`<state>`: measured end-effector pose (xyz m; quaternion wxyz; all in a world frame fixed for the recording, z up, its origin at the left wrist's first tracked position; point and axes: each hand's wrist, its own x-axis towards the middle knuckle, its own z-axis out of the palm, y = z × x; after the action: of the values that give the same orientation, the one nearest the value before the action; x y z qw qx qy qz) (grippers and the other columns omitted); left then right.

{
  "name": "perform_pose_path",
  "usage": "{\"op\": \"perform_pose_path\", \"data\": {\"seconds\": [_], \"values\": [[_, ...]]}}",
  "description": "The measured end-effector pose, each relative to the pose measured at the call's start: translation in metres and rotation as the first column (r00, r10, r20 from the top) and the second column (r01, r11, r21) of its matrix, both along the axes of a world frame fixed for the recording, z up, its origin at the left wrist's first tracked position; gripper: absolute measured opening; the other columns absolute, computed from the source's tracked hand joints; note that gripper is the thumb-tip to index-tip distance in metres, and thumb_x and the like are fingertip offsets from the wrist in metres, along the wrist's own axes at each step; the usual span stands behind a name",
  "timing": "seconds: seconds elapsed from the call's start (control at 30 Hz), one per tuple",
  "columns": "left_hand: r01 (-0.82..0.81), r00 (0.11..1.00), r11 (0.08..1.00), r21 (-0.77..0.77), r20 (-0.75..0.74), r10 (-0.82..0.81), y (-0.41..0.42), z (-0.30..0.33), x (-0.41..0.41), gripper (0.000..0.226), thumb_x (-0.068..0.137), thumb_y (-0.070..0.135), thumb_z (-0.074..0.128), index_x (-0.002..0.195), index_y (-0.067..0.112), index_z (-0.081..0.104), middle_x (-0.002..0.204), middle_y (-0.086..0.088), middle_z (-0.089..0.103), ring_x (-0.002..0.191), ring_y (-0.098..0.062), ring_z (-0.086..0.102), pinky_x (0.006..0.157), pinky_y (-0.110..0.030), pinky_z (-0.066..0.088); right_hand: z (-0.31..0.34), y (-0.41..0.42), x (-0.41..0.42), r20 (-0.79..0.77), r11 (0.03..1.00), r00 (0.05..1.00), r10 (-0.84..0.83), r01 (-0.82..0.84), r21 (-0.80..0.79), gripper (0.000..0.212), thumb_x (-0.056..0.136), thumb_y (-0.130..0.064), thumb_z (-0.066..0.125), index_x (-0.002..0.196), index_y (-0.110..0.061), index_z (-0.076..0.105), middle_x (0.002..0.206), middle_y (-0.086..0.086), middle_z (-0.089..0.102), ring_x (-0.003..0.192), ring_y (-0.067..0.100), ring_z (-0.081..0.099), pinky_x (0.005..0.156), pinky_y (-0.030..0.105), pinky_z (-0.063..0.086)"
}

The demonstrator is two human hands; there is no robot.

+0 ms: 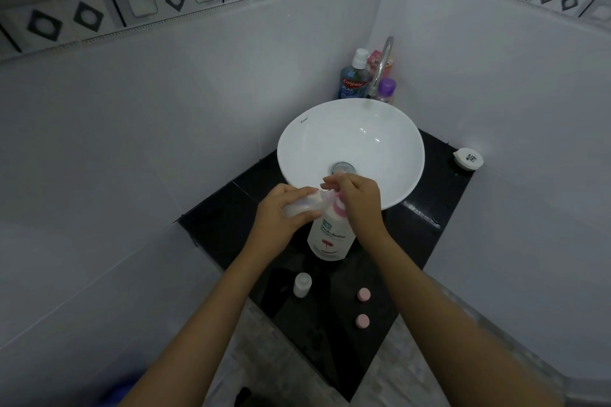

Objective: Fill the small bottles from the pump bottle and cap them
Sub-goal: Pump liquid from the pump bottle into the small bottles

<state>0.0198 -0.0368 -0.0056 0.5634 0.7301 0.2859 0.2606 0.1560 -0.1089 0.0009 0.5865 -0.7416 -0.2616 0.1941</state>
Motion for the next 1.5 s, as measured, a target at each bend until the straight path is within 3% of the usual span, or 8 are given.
{"op": "perform_pose_path", "data": {"seconds": [0.27, 0.43, 0.67, 0.9, 1.07, 1.2, 1.33, 1.5], "values": [[0.005, 1.000, 1.000, -0.006, 0.011, -0.005, 0.004, 0.000, 0.002, 0.042, 0.075, 0.018, 0.075, 0.116, 0.019, 0.065, 0.104, 0.004, 0.057, 0.096, 0.001, 0.055, 0.079, -0.001, 0.043, -0.005, 0.005, -0.001, 0.048, 0.997, 0.996, -0.072, 0.073, -0.013, 0.040, 0.096, -0.017, 0.044, 0.082, 0.000, 0.077, 0.066, -0.002, 0.068, 0.060, -0.005, 0.059, 0.062, 0.007, 0.044], [0.024, 1.000, 1.000, 0.002, -0.017, -0.024, 0.003, -0.002, 0.001, 0.040, 0.076, 0.017, 0.075, 0.115, 0.021, 0.066, 0.106, 0.001, 0.056, 0.096, 0.000, 0.055, 0.078, -0.001, 0.043, -0.013, 0.003, -0.003, 0.058, 0.998, 0.997, -0.047, 0.050, -0.036, 0.038, 0.095, -0.017, 0.044, 0.082, -0.003, 0.077, 0.070, 0.003, 0.071, 0.063, 0.004, 0.060, 0.065, 0.024, 0.046], [0.022, 1.000, 1.000, 0.009, 0.006, -0.022, 0.006, 0.003, 0.002, 0.041, 0.076, 0.018, 0.075, 0.116, 0.020, 0.065, 0.104, 0.007, 0.056, 0.098, 0.004, 0.054, 0.081, -0.001, 0.043, 0.002, 0.003, 0.004, 0.084, 0.999, 0.996, -0.017, 0.021, -0.043, 0.036, 0.095, -0.017, 0.047, 0.084, -0.001, 0.077, 0.073, 0.001, 0.070, 0.063, -0.009, 0.060, 0.060, 0.003, 0.042], [0.039, 0.998, 0.999, 0.005, -0.042, -0.039, 0.003, -0.003, 0.001, 0.037, 0.077, 0.017, 0.074, 0.113, 0.024, 0.066, 0.105, 0.003, 0.055, 0.095, 0.003, 0.053, 0.076, 0.001, 0.042, -0.018, 0.000, -0.004, 0.052, 0.999, 0.998, -0.030, 0.029, 0.021, 0.036, 0.093, -0.022, 0.046, 0.083, -0.005, 0.076, 0.065, -0.005, 0.068, 0.059, 0.002, 0.057, 0.064, 0.026, 0.045], [0.039, 0.999, 0.999, -0.012, -0.018, -0.039, 0.005, 0.001, -0.001, 0.039, 0.077, 0.020, 0.074, 0.115, 0.024, 0.065, 0.106, 0.004, 0.056, 0.098, 0.002, 0.054, 0.079, -0.013, 0.046, -0.001, -0.001, -0.001, 0.132, 1.000, 0.991, -0.008, 0.009, -0.012, 0.031, 0.095, -0.018, 0.050, 0.085, -0.004, 0.076, 0.074, 0.001, 0.071, 0.066, -0.003, 0.062, 0.065, 0.011, 0.047], [0.051, 0.999, 0.999, -0.005, -0.012, -0.051, 0.006, 0.003, 0.000, 0.038, 0.077, 0.021, 0.074, 0.114, 0.026, 0.065, 0.106, 0.007, 0.056, 0.099, 0.003, 0.054, 0.079, -0.008, 0.046, -0.003, -0.001, -0.001, 0.093, 0.997, 0.995, -0.044, 0.038, 0.064, 0.035, 0.097, -0.016, 0.047, 0.086, -0.001, 0.075, 0.078, 0.004, 0.074, 0.075, 0.010, 0.067, 0.069, 0.011, 0.049], [0.053, 0.998, 0.998, -0.042, -0.031, -0.054, 0.006, -0.003, 0.001, 0.038, 0.076, 0.020, 0.075, 0.113, 0.026, 0.066, 0.107, 0.001, 0.057, 0.098, -0.002, 0.055, 0.080, -0.013, 0.046, -0.020, 0.001, -0.004, 0.065, 0.998, 0.997, -0.051, 0.048, 0.046, 0.036, 0.097, -0.016, 0.047, 0.079, -0.005, 0.076, 0.058, -0.016, 0.065, 0.061, 0.002, 0.059, 0.063, 0.019, 0.045], [0.053, 0.999, 0.997, -0.049, -0.005, -0.053, 0.006, -0.001, 0.001, 0.038, 0.076, 0.017, 0.075, 0.113, 0.023, 0.067, 0.105, 0.003, 0.057, 0.097, 0.000, 0.056, 0.080, -0.006, 0.047, -0.007, -0.002, 0.005, 0.107, 0.999, 0.994, 0.017, -0.013, -0.040, 0.031, 0.094, -0.015, 0.050, 0.081, -0.008, 0.077, 0.068, -0.003, 0.069, 0.059, -0.004, 0.058, 0.062, 0.020, 0.045]]}}
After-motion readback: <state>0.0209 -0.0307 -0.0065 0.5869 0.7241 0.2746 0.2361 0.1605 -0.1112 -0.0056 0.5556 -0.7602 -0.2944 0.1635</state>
